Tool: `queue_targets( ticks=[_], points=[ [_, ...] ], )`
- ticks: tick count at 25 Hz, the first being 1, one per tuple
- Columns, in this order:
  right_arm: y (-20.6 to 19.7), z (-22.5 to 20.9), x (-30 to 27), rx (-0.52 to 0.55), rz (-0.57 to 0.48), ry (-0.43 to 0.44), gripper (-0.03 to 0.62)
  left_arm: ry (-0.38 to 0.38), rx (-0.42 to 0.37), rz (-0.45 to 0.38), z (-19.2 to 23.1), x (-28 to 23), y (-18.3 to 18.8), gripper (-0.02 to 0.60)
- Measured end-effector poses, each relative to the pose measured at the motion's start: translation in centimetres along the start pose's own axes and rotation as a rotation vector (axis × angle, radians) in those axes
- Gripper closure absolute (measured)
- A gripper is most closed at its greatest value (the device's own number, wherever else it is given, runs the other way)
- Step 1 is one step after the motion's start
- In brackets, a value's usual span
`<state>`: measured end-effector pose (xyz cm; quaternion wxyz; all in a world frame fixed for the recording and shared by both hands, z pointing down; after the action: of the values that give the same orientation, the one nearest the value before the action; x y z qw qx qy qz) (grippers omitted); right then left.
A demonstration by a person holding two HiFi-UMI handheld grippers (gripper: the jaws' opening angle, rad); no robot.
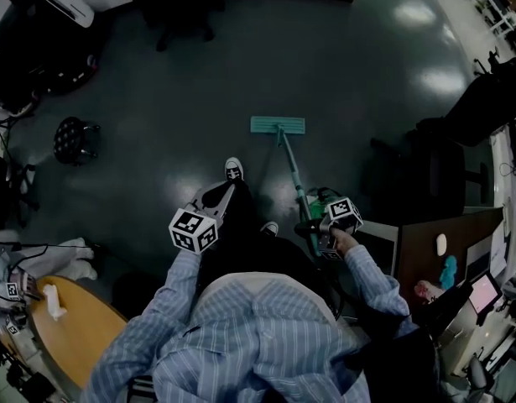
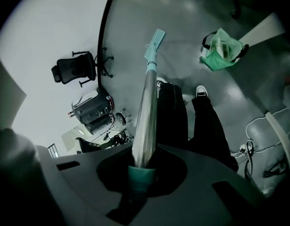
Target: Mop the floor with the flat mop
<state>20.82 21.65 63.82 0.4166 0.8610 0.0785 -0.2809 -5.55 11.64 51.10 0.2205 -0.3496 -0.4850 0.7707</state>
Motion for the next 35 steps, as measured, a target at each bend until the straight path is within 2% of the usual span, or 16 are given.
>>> queue_targets(
  ticks=[3, 9, 16, 21, 25, 30, 35],
  points=[
    [-1.8, -2.2, 0.3, -0.010, 0.007, 0.020, 0.569, 0.014, 0.008, -0.001, -1.7, 1.4, -0.5, 0.572],
    [-6.0, -2.5, -0.1, -0.085, 0.031, 0.133, 0.569, 0.050, 0.021, 0.011, -1.2, 4.8, -1.0, 0.572],
    [-7.5, -3.9, 1.4, -0.079, 0.049, 0.108, 0.569, 0.042, 0.004, 0.024, -1.5, 4.6, -0.3, 0.572],
    [-7.9, -2.0, 1.7, -0.047, 0.076, 0.095, 0.568, 0.019, -0.003, 0.022, -1.1, 3.2, 1.4, 0.572],
    [-7.6, -0.6, 1.3, 0.007, 0.110, 0.052, 0.568, 0.010, 0.000, 0.030, -0.4, 1.9, 1.5, 0.572],
    [-5.4, 2.8, 0.2, 0.005, 0.107, 0.093, 0.568, 0.008, 0.013, 0.044, 2.0, 0.2, 1.2, 0.572],
    [-1.3, 7.9, -1.1, -0.006, 0.090, 0.113, 0.568, 0.019, 0.027, 0.052, 6.0, -1.5, 2.0, 0.572]
  ],
)
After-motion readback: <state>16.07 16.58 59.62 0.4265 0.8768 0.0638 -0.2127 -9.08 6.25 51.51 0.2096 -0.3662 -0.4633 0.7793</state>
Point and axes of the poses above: the fingertips, and each gripper's own axes: x backward along the fingers, z to its left, y out of its top, the point moved 4 cm from there along x, backward along the fingers, and after that the axes turned 10 degrees about -x, right-handed, at the moved point
